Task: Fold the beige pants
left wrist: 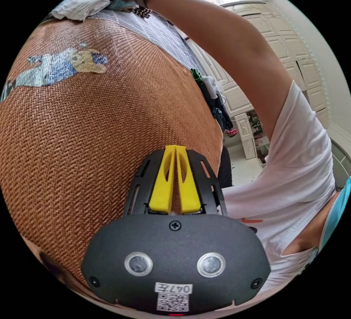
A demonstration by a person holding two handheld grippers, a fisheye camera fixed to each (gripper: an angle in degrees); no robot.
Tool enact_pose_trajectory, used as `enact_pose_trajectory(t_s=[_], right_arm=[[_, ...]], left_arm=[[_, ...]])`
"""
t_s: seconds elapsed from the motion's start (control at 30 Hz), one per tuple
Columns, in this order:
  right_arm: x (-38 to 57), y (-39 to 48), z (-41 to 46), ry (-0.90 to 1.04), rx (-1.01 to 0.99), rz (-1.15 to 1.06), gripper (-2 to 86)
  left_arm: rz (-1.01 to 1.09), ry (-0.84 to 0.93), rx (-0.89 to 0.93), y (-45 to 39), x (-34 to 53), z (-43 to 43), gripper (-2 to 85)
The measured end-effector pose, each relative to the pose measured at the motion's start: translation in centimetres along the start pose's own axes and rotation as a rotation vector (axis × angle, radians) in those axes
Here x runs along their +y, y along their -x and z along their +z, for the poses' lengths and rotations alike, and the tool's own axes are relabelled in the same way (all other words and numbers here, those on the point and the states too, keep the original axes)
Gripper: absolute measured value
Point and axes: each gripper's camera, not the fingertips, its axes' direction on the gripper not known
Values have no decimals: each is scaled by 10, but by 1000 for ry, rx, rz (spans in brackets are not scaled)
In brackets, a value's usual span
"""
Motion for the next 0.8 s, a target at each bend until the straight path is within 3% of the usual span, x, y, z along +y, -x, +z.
enact_pose_trajectory(t_s=[0.17, 0.27, 0.4, 0.53, 0.63, 0.8], right_arm=[[123, -49, -83, -154, -47, -19, -6], [245, -103, -151, -169, -233, 52, -3], [456, -135, -216, 30, -443, 76, 9], [687, -132, -240, 218, -288, 258, 30], [797, -126, -258, 142, -375, 399, 16], [837, -81, -225, 33, -593, 332, 0]], left_arm=[[5, 5, -17, -20, -7, -18, -10], [17, -3, -43, -37, -8, -33, -10], [61, -53, -89, -68, -2, -61, -10], [153, -57, -162, -117, 20, -89, -10], [163, -13, -215, -146, 33, -84, -10], [163, -6, -297, -186, 43, -82, -8]])
